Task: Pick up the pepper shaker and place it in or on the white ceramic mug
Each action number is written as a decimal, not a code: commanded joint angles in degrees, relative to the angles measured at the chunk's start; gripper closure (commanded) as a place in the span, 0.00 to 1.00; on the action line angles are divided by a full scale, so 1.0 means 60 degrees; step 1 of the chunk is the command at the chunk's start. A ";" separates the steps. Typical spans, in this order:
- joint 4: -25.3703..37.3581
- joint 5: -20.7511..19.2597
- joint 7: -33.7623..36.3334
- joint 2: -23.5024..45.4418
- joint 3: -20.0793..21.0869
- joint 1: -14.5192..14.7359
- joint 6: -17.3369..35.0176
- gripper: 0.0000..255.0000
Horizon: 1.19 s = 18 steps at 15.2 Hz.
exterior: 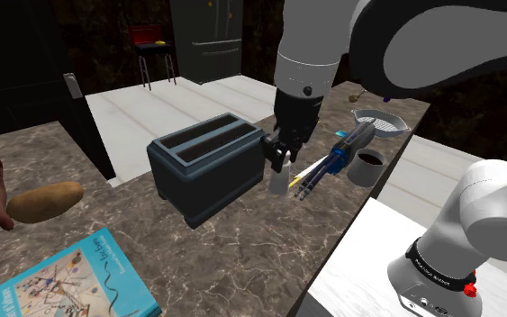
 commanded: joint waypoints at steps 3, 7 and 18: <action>0.0074 0.0003 -0.0276 -0.0289 -0.0265 -0.0011 -0.0357 1.00; -0.0767 -0.0040 -0.1222 -0.1339 -0.1131 -0.0022 -0.0562 1.00; -0.2217 -0.1095 -0.3718 -0.3504 -0.3541 -0.0552 -0.1232 1.00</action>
